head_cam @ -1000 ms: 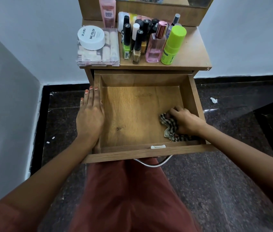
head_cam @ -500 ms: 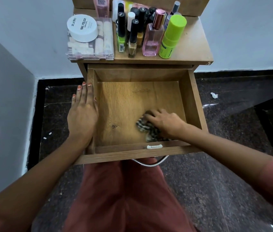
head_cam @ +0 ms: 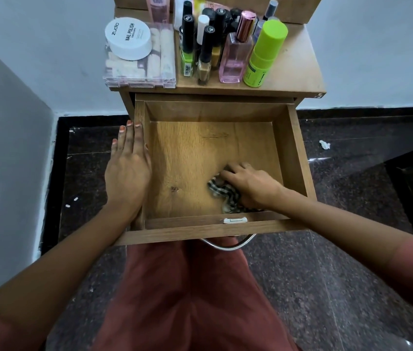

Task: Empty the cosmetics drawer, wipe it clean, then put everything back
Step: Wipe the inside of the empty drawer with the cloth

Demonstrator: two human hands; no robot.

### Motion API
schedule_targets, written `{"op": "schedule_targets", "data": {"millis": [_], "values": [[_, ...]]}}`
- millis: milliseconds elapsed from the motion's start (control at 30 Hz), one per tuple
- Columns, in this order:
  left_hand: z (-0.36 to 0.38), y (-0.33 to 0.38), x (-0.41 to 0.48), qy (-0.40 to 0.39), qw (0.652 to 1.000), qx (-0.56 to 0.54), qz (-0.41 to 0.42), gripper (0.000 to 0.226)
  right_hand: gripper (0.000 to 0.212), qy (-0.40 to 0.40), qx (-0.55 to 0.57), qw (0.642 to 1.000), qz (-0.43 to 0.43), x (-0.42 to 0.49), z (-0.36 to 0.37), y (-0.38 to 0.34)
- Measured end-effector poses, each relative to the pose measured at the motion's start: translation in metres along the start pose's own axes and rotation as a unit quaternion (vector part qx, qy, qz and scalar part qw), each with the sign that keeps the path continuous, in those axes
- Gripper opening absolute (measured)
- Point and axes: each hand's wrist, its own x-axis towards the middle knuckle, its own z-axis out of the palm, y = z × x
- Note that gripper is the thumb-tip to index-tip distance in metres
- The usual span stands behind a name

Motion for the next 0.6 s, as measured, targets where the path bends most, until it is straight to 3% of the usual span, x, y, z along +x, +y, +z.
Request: {"op": "schedule_targets", "data": {"millis": [233,433,600], "values": [[0.0,0.0,0.001,0.001,1.0,0.008,-0.002,0.045,0.054,0.039,0.038,0.993,-0.104,0.057,-0.006,-0.085],[0.0,0.0,0.0,0.005,1.0,0.015,0.008,0.044,0.065,0.02,0.04,0.997,-0.062,0.055,-0.003,-0.09],[0.001,0.0,-0.001,0.004,1.0,0.007,0.006,0.044,0.065,-0.01,0.007,1.0,-0.007,0.023,-0.006,-0.055]]}}
